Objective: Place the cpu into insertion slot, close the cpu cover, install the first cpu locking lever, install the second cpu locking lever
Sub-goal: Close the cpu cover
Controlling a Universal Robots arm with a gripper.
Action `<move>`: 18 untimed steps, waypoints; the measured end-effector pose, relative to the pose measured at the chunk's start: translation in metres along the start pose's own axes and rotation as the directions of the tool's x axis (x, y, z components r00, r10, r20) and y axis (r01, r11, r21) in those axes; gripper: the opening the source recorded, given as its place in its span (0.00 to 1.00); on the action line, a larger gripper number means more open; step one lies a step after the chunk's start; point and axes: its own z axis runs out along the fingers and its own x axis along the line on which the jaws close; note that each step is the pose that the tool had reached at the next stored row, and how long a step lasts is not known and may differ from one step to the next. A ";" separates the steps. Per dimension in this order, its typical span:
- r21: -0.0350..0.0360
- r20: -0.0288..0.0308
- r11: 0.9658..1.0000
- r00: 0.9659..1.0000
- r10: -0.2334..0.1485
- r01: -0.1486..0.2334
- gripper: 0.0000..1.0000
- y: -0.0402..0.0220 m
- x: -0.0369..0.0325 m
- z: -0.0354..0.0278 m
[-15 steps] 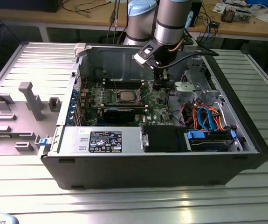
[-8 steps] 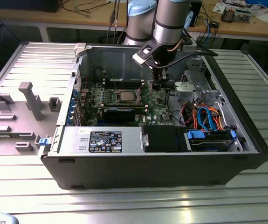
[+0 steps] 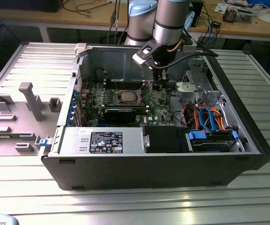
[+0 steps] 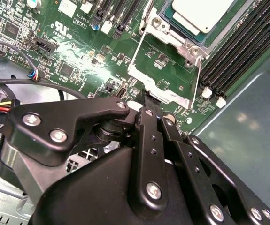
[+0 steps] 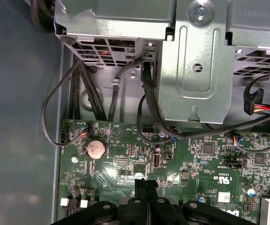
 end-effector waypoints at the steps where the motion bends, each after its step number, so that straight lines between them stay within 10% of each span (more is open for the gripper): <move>1: 0.000 0.000 1.000 1.000 0.000 0.000 0.11 -0.0001 0.0000 0.0000; 18: 0.000 0.000 1.000 1.000 0.000 0.000 0.11 -0.0058 0.0004 0.0003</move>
